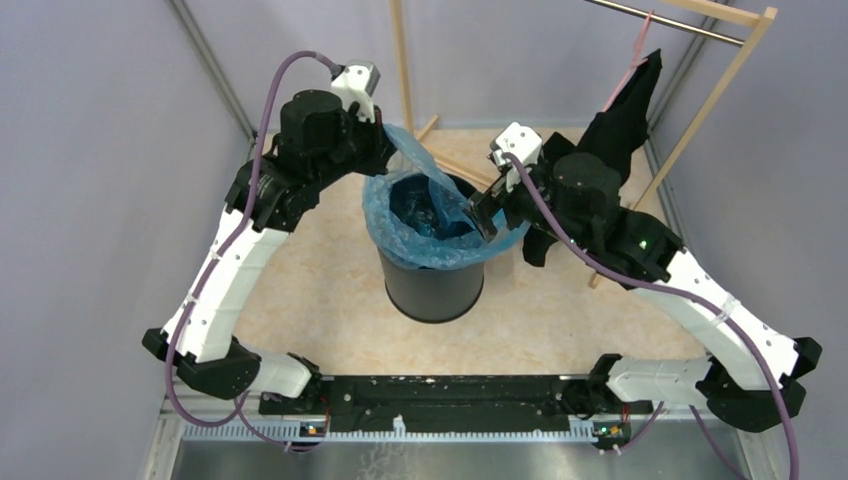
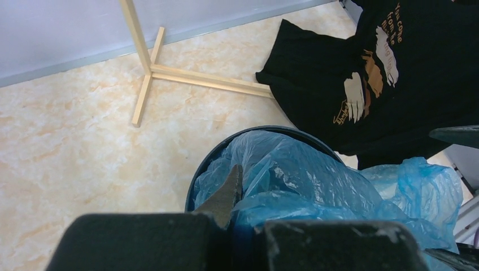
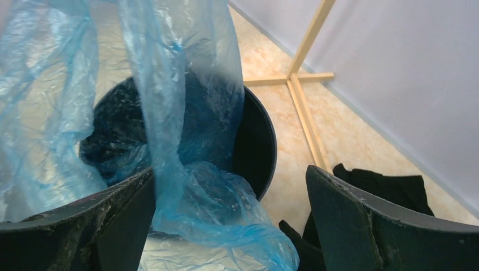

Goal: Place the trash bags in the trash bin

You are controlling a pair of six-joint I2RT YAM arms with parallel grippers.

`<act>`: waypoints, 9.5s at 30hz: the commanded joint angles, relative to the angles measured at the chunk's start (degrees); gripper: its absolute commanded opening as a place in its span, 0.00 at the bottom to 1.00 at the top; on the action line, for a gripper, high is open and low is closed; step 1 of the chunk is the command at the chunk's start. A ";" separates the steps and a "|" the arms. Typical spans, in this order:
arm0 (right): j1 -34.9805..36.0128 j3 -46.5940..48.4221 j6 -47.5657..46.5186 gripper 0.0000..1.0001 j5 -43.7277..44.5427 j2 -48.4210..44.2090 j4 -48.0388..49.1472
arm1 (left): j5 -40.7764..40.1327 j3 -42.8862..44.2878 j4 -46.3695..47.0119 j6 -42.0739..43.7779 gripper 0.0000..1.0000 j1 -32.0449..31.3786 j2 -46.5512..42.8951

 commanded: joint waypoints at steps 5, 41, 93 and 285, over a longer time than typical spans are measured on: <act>0.19 0.74 -0.26 0.99 -5.88 0.20 3.53 | 6.01 1.22 1.63 -0.69 0.00 2.05 -0.75; -13.71 1.89 28.65 0.00 -22.33 10.24 8.92 | 32.82 -35.10 16.58 -11.07 0.00 16.05 -15.57; -23.93 -2.34 28.97 0.06 -34.86 8.42 8.02 | 32.33 -25.93 11.91 -7.56 0.56 23.98 -16.31; 3.42 4.62 26.94 0.94 2.22 33.35 -10.60 | 48.63 -79.98 34.87 -22.20 0.00 23.98 -34.39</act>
